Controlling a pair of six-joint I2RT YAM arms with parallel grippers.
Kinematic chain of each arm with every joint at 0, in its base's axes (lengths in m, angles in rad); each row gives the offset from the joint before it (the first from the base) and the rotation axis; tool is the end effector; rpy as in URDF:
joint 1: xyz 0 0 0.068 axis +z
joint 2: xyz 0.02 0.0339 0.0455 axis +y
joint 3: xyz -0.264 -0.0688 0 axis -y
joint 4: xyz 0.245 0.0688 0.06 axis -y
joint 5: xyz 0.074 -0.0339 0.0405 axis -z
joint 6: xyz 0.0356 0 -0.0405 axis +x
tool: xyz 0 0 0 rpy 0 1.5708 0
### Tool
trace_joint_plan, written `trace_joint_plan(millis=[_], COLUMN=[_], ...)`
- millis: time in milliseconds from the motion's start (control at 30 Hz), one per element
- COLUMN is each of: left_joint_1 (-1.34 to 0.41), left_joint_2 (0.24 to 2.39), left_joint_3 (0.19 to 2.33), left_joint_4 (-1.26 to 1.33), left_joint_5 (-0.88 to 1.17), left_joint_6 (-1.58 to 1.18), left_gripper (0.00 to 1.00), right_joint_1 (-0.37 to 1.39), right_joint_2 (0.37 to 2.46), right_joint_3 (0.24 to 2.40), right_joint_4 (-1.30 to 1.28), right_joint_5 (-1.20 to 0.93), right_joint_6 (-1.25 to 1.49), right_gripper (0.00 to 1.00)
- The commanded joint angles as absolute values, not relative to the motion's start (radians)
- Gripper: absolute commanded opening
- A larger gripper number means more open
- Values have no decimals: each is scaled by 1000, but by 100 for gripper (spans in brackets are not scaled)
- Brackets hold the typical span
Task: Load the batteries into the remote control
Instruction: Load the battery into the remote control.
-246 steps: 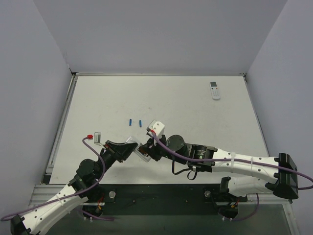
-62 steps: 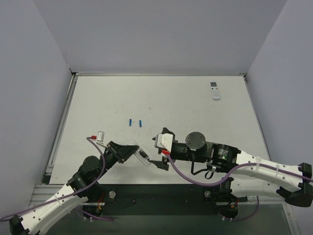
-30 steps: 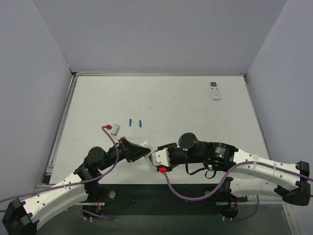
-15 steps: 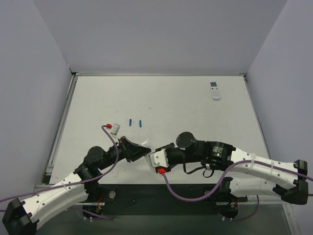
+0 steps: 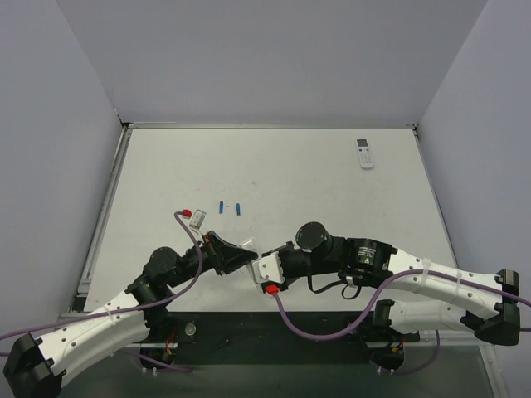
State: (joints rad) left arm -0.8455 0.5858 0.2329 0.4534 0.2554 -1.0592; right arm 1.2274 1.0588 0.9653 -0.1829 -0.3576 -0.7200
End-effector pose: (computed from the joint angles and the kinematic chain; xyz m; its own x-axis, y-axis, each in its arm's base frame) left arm 0.0984 -0.1246 0.2420 -0.7441 -0.4324 -0.5092 0.4941 0.1567 -0.8552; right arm 0.0702 0.2334 0.3512 0.5873 -0.1921 -0.7863 -0.8090 -0.1707 -0.5625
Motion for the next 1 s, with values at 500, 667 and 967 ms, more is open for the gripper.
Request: trace_joint_plan(millis=[500,667,967], left_joint_1=[-854,-854,-854], left_joint_2=[558,560,534], left_joint_3=[293,295,314], left_joint_4=[538,572,617], left_joint_5=[252,250,242], left_joint_6=[-1057,-1068,-1074], left_gripper=[0,0,0], right_joint_1=[1209,1207,1204], right_joint_2=[1066,1071,1088], right_joint_3=[973,963,922], right_joint_4=[-206,-222,-244], right_joint_5=[-416,-433,-428], right_joint_6=[-707,-695,-669], right_gripper=[12,9,5])
